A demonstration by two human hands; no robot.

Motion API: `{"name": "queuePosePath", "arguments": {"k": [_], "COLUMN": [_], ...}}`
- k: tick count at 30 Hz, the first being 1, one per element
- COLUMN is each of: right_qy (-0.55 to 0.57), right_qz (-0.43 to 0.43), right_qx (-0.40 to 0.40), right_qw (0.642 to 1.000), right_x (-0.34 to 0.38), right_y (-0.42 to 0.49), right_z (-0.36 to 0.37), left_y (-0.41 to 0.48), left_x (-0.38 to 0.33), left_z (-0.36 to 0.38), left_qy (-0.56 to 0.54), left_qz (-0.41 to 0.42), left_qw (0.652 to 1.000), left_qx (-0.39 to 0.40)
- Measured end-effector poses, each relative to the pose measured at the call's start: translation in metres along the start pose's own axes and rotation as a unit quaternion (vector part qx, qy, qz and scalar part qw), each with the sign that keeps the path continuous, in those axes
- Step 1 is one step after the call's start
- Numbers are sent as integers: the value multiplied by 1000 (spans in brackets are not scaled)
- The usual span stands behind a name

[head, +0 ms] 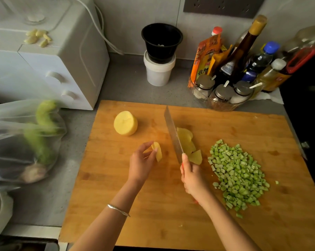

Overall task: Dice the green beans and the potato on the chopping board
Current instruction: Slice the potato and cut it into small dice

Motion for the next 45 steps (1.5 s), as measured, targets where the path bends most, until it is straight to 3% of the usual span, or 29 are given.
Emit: {"name": "queuePosePath", "arguments": {"k": [4,11,33,45], "right_qy": [120,48,-13,-35], "right_qz": [-30,-66,-52,8], "right_qx": [50,72,50,49], "right_qw": [991,994,997,998], "right_x": [11,22,22,11], "right_y": [-15,-23,-12,14], "right_z": [5,27,34,45], "left_y": [-5,-19,-15,-19], "left_x": [3,3,6,-2], "left_z": [-3,-11,-22,-25], "left_qy": [19,34,20,30], "left_qz": [-2,20,-2,35], "left_qw": [1000,998,998,994], "left_qx": [-19,-38,-67,-97]}}
Point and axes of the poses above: each hand's wrist, its own y-axis towards the middle knuckle, its own z-axis out of the palm, x = y × z, the point moved 6 cm from there along y, towards the middle knuckle, and after that the axes turned 10 degrees about x, right-handed, at the moved point
